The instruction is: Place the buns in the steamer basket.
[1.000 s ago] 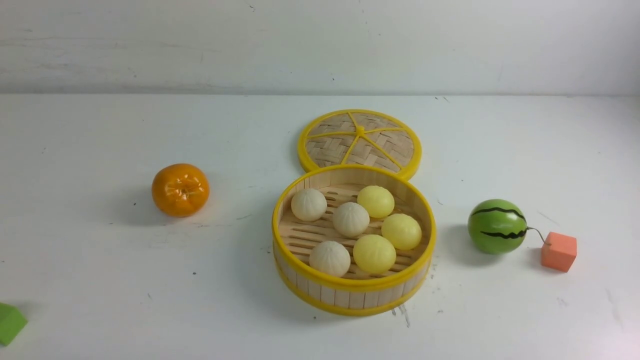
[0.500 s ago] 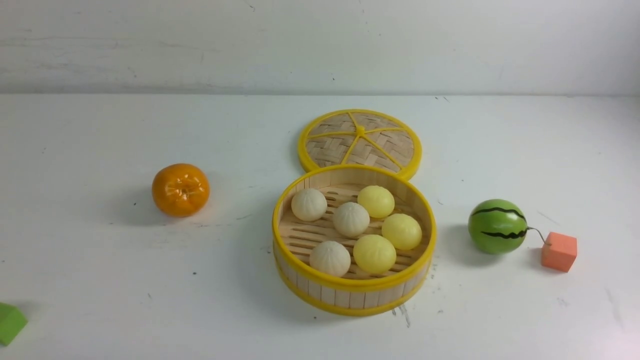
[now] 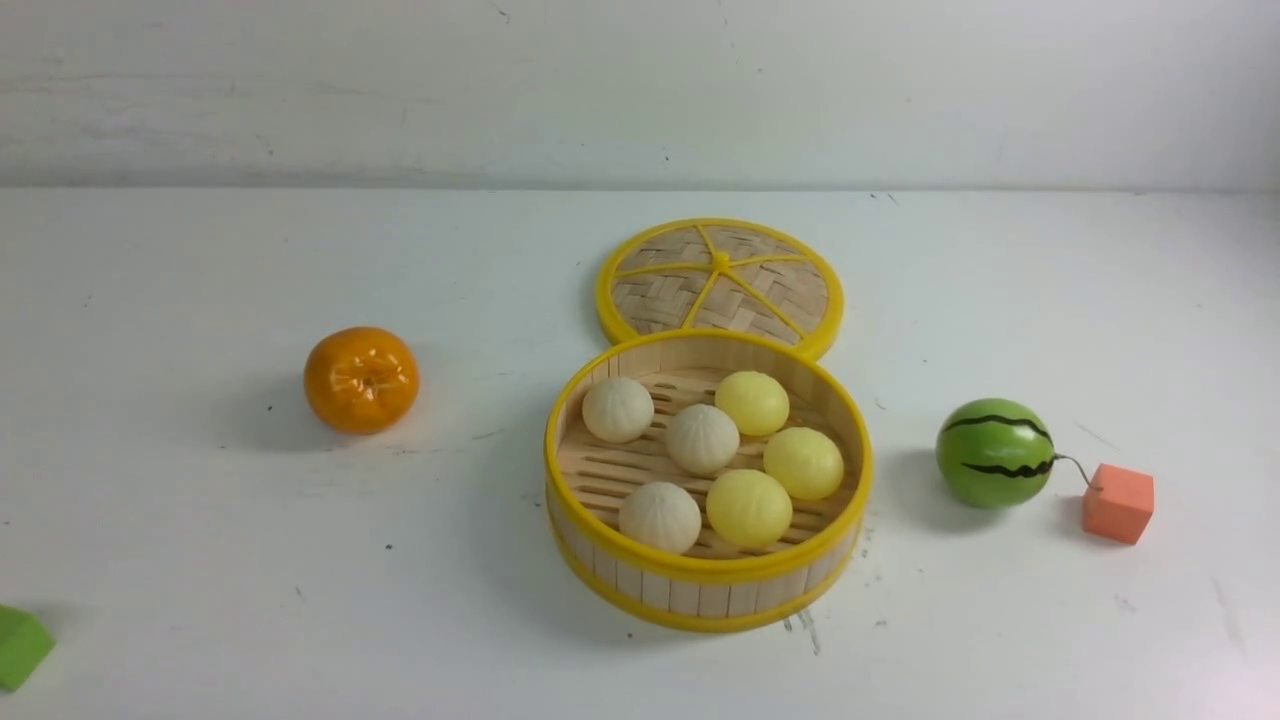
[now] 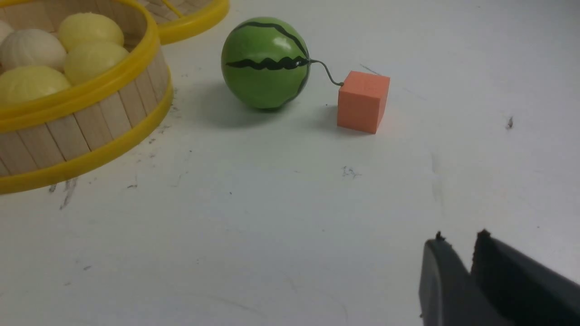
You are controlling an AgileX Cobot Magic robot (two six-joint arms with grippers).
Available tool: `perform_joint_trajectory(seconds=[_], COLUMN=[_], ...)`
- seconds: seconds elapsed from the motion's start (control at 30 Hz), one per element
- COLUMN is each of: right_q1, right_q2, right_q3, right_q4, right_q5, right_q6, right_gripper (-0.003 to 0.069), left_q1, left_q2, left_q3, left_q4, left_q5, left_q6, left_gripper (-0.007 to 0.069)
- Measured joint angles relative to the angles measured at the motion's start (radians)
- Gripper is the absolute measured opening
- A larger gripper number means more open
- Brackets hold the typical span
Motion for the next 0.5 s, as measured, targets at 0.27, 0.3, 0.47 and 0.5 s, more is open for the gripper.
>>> perform_joint_trajectory(seconds=[0.27, 0.3, 0.47, 0.5], right_q1=[0.000, 0.000, 0.000, 0.000], right_q2=[0.000, 0.000, 0.000, 0.000], right_q3=[0.000, 0.000, 0.000, 0.000], right_q4=[0.000, 0.000, 0.000, 0.000], right_q5=[0.000, 0.000, 0.000, 0.000], right_q6=[0.000, 0.000, 0.000, 0.000], right_gripper=[0.0118, 0.0119, 0.0125, 0.0127], left_q1=[0.000, 0.000, 0.000, 0.000], left_q2=[0.000, 0.000, 0.000, 0.000], left_q3=[0.000, 0.000, 0.000, 0.000], left_q4=[0.000, 0.000, 0.000, 0.000], left_q5=[0.000, 0.000, 0.000, 0.000], left_q6=[0.000, 0.000, 0.000, 0.000], left_gripper=[0.0016, 0.0017, 0.0016, 0.0016])
